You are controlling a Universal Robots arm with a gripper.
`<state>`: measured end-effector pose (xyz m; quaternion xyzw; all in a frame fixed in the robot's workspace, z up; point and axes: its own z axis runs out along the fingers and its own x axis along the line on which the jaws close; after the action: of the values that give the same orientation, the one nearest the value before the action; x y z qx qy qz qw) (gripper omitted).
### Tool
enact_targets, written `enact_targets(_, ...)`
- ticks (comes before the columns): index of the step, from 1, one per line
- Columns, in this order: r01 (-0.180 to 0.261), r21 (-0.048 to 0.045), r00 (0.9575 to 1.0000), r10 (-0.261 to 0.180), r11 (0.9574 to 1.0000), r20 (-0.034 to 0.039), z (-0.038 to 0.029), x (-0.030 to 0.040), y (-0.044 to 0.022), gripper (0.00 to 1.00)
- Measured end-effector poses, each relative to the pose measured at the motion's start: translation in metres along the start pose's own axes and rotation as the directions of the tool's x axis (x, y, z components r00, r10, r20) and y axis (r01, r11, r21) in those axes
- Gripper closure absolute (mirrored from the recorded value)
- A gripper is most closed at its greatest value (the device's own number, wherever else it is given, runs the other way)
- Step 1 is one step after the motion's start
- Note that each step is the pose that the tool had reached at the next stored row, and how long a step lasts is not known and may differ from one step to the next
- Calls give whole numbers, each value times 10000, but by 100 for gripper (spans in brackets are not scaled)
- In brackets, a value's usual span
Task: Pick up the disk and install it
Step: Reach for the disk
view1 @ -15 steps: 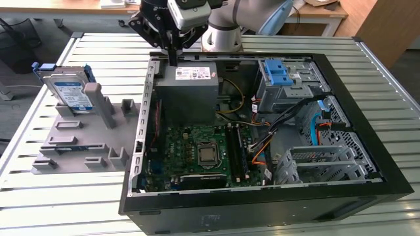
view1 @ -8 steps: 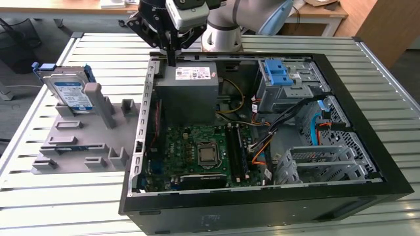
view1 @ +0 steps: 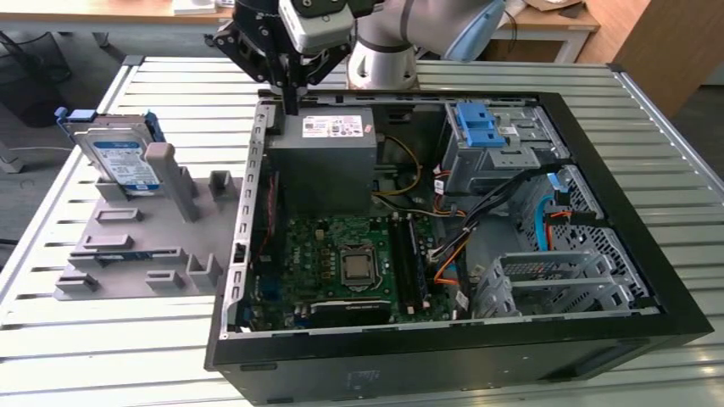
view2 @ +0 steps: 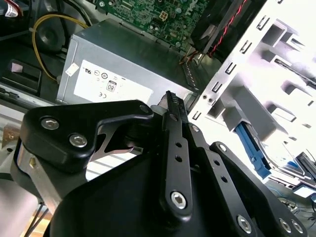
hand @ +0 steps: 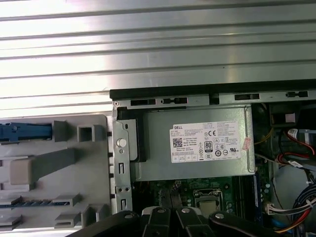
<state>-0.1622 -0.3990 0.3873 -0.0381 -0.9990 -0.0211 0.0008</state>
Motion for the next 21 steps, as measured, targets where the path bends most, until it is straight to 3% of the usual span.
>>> enact_targets(21, -1, -2, 10000, 1, 10000, -5, 12, 240, -8, 89)
